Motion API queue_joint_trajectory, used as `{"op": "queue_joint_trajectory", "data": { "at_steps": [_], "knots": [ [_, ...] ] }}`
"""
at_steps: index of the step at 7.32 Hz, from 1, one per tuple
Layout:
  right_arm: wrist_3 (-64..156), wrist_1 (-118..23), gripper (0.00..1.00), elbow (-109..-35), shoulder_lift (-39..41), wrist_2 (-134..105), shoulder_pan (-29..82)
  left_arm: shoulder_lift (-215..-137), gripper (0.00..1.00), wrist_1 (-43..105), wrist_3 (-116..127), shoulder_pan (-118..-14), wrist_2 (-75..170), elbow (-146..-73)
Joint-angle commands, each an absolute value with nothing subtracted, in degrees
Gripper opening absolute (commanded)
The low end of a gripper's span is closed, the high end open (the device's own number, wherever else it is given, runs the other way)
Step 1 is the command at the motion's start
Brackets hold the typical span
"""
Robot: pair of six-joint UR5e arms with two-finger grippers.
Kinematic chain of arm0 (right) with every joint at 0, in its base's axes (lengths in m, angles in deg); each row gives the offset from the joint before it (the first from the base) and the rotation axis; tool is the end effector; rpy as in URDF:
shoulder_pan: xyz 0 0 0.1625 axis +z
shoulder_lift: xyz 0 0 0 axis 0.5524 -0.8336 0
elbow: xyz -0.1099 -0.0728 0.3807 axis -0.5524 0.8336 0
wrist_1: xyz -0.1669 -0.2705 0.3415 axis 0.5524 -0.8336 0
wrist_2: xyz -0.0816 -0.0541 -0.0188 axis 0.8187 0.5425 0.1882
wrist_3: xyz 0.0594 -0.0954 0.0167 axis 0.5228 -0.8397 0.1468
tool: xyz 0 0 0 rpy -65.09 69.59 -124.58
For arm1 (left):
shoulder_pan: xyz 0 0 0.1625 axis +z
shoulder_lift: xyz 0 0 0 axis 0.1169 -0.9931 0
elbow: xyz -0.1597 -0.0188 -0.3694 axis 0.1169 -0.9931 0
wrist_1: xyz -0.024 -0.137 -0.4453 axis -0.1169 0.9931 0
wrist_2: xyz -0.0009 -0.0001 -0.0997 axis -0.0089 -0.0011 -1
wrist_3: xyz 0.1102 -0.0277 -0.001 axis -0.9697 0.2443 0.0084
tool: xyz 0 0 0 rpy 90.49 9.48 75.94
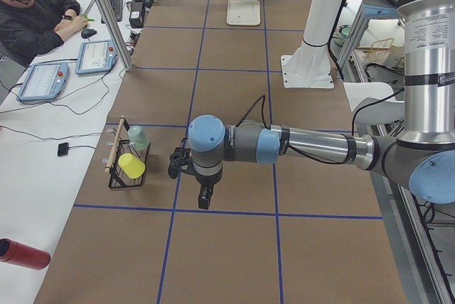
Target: Left arm grabs green cup and hands to right arm on tray
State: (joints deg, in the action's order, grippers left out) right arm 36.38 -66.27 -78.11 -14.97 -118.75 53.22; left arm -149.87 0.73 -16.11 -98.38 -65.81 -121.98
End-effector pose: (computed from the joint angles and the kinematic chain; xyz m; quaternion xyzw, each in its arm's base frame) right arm 0.0317 -0.5777 0.5373 0.0357 -0.3238 0.0074 0.9454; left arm -0.0675 -0.4996 0.5834 0.0532 0.3793 0.0518 0.9223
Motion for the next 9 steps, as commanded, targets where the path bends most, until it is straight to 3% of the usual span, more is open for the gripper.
{"op": "queue_joint_trajectory", "data": {
  "at_steps": [1,4,7,9],
  "knots": [
    [36.4,-66.3,1.00,-78.2,-15.0,-118.8,53.2,-149.5,1.00,4.0,-16.9,-98.4,-65.8,-121.3],
    [35.9,-64.7,1.00,-78.6,-13.7,-118.9,52.8,-151.3,1.00,5.0,-16.6,-98.3,-65.9,-121.8],
    [36.5,-63.4,1.00,-80.5,-10.2,-118.4,46.2,-161.2,1.00,7.5,-9.1,-97.8,-65.9,-119.0],
    [38.1,-63.1,1.00,-80.0,-9.0,-118.2,43.6,-162.6,1.00,17.7,-2.5,-96.7,-66.9,-116.0]
  ]
}}
